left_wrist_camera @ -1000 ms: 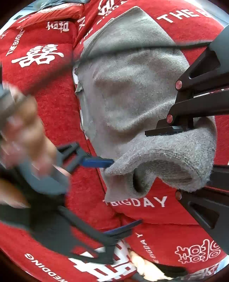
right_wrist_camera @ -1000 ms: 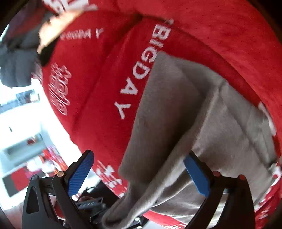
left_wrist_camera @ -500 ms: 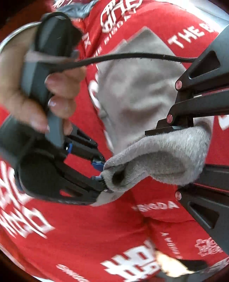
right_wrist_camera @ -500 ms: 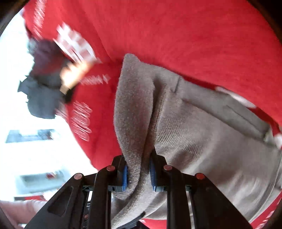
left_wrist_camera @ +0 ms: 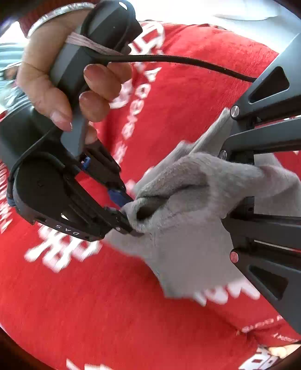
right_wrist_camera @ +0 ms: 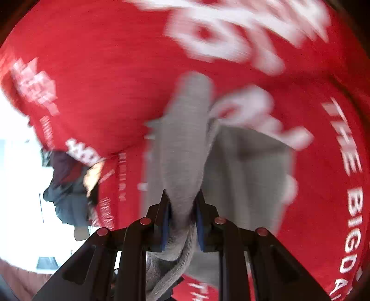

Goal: Fold small clothes

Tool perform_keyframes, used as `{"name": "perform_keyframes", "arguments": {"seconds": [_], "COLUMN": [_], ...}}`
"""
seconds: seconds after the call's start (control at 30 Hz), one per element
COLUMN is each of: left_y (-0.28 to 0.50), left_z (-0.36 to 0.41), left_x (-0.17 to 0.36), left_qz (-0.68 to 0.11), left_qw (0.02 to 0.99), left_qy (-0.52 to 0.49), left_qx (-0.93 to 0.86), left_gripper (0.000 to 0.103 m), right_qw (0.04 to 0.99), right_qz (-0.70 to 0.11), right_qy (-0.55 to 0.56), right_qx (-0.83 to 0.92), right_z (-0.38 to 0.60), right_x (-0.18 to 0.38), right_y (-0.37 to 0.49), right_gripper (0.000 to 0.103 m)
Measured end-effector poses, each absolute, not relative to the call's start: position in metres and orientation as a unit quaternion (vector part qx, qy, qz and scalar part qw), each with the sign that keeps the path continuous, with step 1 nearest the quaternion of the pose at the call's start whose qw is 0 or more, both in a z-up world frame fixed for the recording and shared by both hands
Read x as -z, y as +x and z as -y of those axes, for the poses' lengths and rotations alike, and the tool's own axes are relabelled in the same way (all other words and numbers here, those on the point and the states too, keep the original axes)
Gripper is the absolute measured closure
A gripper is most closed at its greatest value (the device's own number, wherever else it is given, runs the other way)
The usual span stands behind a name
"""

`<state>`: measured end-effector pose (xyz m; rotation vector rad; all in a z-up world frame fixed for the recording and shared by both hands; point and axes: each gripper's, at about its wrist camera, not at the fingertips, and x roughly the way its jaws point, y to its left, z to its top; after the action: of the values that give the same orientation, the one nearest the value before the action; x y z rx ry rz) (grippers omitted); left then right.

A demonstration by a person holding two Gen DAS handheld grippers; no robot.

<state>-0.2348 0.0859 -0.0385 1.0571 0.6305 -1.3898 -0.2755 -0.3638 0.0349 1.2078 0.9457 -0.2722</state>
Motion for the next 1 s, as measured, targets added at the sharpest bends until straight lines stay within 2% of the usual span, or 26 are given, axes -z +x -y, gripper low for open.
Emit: {"name": "perform_keyframes", "arguments": {"seconds": [0.13, 0.33, 0.37, 0.4, 0.43, 0.47, 0.5, 0.53, 0.57, 0.67, 0.7, 0.73, 0.77, 0.8, 1.0], "left_y": [-0.248, -0.245, -0.241, -0.238, -0.236, -0.233, -0.232, -0.231, -0.230, -0.211, -0.195, -0.178, -0.159, -0.145, -0.070], "left_z": [-0.079, -0.075, -0.076, -0.080, -0.089, -0.098, -0.105, -0.112, -0.120, -0.132, -0.131, -0.130, -0.128, -0.126, -0.128], "left_x": [0.072, 0.062, 0.057, 0.056, 0.051, 0.038, 0.031, 0.026, 0.019, 0.007, 0.007, 0.009, 0.012, 0.016, 0.034], "left_qz": [-0.297, -0.318, -0.328, -0.336, -0.337, -0.326, -0.320, -0.322, -0.329, -0.350, -0.371, -0.395, -0.422, -0.438, -0.530], "left_qw": [0.582, 0.584, 0.585, 0.588, 0.597, 0.613, 0.616, 0.609, 0.600, 0.609, 0.616, 0.624, 0.633, 0.641, 0.660], "left_qy": [0.476, 0.465, 0.461, 0.456, 0.446, 0.431, 0.425, 0.425, 0.426, 0.410, 0.400, 0.389, 0.377, 0.370, 0.301], "left_qx": [0.588, 0.585, 0.580, 0.578, 0.575, 0.577, 0.581, 0.587, 0.592, 0.581, 0.568, 0.550, 0.529, 0.510, 0.439], "left_gripper": [0.093, 0.093, 0.078, 0.043, 0.027, 0.015, 0.015, 0.015, 0.015, 0.015, 0.015, 0.015, 0.015, 0.015, 0.015], "right_qw": [0.677, 0.681, 0.678, 0.676, 0.673, 0.670, 0.667, 0.664, 0.663, 0.659, 0.654, 0.649, 0.645, 0.643, 0.678], "right_qz": [-0.431, -0.415, -0.417, -0.417, -0.418, -0.416, -0.414, -0.413, -0.409, -0.413, -0.419, -0.426, -0.438, -0.450, -0.465], "right_qy": [0.572, 0.579, 0.580, 0.582, 0.585, 0.590, 0.595, 0.599, 0.604, 0.608, 0.608, 0.608, 0.603, 0.594, 0.531], "right_qx": [0.168, 0.172, 0.174, 0.175, 0.175, 0.173, 0.172, 0.171, 0.166, 0.162, 0.163, 0.165, 0.172, 0.176, 0.205], "right_z": [0.373, 0.377, 0.375, 0.373, 0.374, 0.375, 0.373, 0.373, 0.370, 0.361, 0.358, 0.355, 0.352, 0.348, 0.329], "right_x": [0.017, 0.017, 0.015, 0.013, 0.009, 0.007, 0.004, 0.004, 0.003, 0.003, 0.005, 0.009, 0.011, 0.012, -0.021], "right_y": [-0.319, -0.328, -0.326, -0.323, -0.324, -0.327, -0.329, -0.334, -0.336, -0.338, -0.336, -0.336, -0.333, -0.328, -0.327], "right_gripper": [0.082, 0.081, 0.081, 0.081, 0.080, 0.070, 0.059, 0.039, 0.034, 0.035, 0.035, 0.044, 0.073, 0.081, 0.086]}}
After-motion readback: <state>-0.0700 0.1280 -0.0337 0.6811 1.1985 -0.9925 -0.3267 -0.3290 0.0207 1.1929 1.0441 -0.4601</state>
